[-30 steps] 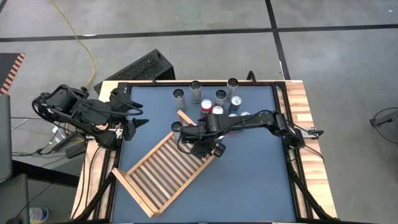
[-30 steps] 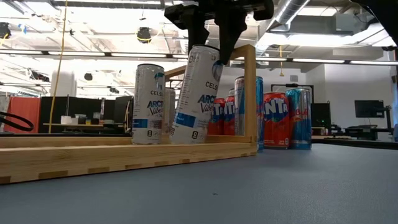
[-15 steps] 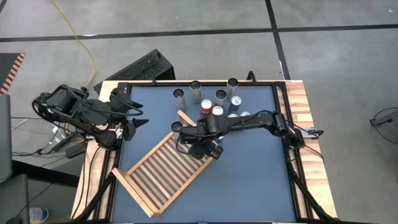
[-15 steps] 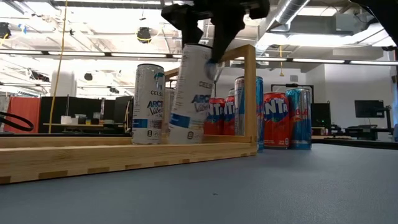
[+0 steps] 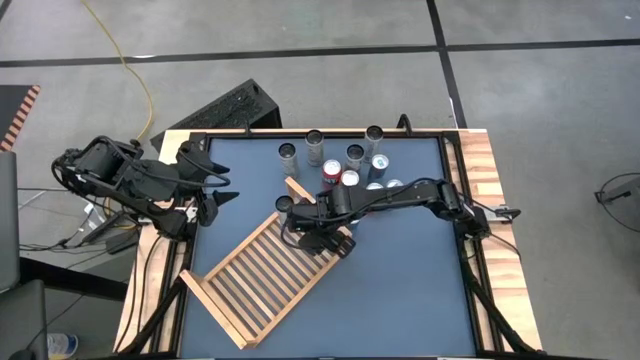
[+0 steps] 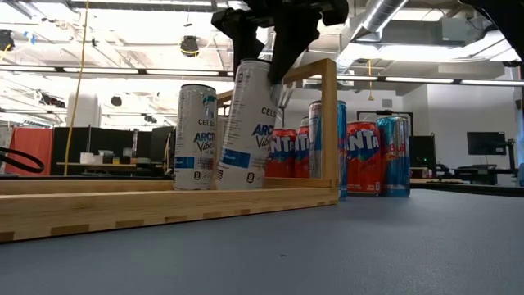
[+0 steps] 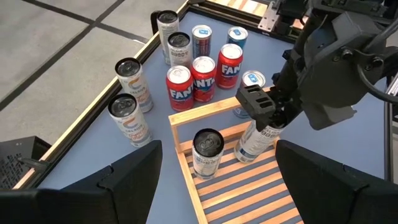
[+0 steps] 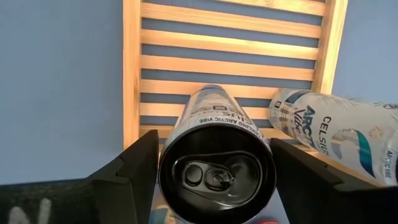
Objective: Place canned beverage on shelf
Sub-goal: Put the right white blue soda can on the shelf aligned with the other white blue soda can
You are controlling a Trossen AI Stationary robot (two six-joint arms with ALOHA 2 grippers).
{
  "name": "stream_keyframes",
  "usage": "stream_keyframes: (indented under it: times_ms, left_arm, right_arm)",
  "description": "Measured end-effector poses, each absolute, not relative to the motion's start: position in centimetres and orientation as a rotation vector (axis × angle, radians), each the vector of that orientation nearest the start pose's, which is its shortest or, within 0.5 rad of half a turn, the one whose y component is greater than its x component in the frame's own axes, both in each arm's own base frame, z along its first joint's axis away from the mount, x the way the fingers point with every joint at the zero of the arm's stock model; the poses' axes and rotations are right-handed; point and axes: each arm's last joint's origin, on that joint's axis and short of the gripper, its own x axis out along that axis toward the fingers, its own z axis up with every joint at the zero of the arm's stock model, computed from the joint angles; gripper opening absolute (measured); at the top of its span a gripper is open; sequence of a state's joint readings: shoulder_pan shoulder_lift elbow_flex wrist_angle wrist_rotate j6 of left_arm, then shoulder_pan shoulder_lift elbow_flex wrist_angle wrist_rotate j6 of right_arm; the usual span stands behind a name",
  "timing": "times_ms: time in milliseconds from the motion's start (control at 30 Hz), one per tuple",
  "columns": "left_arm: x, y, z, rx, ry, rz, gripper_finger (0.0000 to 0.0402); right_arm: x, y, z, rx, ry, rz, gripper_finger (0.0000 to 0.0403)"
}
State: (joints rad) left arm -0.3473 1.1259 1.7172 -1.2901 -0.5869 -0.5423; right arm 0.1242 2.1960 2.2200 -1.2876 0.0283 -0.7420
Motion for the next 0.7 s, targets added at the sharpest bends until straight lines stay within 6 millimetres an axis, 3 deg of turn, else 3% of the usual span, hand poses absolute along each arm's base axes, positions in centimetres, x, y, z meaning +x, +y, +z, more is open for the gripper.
stream_keyframes:
  times_ms: [700]
  left_arm:
    - [14.34, -3.49, 46.91, -0.207, 0.54, 0.387, 0.0303]
  right_arm:
    - [44.47, 5.33, 29.36, -0.672, 1.176, 0.497, 0.0266]
